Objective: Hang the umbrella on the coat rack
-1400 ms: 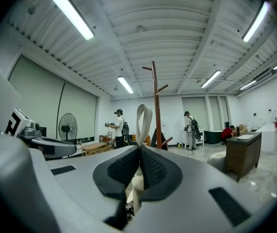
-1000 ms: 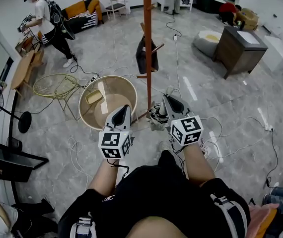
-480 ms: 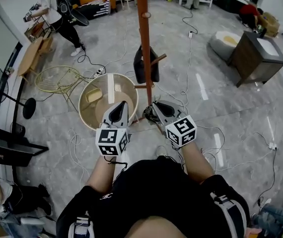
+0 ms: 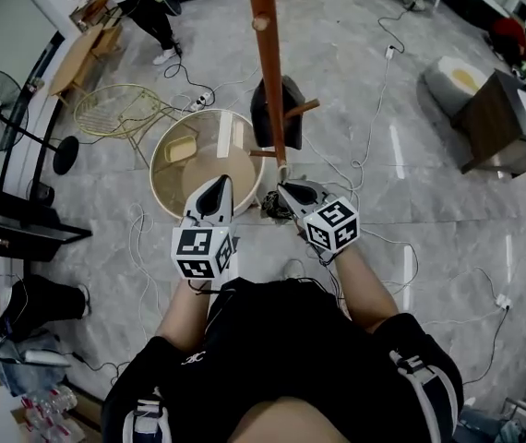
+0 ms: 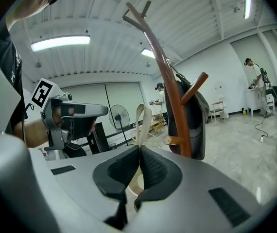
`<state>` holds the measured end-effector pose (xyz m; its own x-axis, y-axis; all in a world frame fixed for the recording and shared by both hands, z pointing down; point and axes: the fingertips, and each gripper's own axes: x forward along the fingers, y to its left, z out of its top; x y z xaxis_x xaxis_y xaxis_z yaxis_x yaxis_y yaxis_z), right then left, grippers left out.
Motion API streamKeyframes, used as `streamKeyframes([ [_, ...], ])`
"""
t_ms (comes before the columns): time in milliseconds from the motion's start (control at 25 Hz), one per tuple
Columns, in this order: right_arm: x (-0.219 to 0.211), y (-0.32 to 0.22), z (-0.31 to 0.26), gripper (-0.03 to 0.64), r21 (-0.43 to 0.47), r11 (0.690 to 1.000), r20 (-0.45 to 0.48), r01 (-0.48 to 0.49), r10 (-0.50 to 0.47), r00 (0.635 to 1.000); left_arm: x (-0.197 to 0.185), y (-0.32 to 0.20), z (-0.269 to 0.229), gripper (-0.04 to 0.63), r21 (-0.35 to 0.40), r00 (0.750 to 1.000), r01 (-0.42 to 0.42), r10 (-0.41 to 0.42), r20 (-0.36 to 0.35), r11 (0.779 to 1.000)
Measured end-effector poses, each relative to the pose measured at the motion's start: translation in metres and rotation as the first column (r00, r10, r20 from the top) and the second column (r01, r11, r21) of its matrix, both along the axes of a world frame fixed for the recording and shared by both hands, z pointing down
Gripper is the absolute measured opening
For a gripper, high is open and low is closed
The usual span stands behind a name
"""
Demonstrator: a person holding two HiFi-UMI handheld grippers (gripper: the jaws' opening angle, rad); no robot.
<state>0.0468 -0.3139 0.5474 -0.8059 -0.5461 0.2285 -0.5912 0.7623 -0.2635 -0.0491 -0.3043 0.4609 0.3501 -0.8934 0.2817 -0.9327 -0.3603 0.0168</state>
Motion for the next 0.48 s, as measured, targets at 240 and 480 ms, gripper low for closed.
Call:
streamKeyframes([
  [240, 0.003, -0.032, 0.026, 0.02, -0.1, 0.994, 0.036, 0.05, -0.046, 0.998, -0.01, -0.02, 0.013, 0.015, -0.035, 0.998, 0.065, -0.065, -0.002, 0.997],
  [480, 0.003, -0.055, 0.047, 0.02, -0.143, 0.988, -0.005, 0.063, -0.064, 0.998, -0.017, -0.042, 0.009, 0.015, -0.033, 0.996, 0.085, -0.085, -0.008, 0.996],
])
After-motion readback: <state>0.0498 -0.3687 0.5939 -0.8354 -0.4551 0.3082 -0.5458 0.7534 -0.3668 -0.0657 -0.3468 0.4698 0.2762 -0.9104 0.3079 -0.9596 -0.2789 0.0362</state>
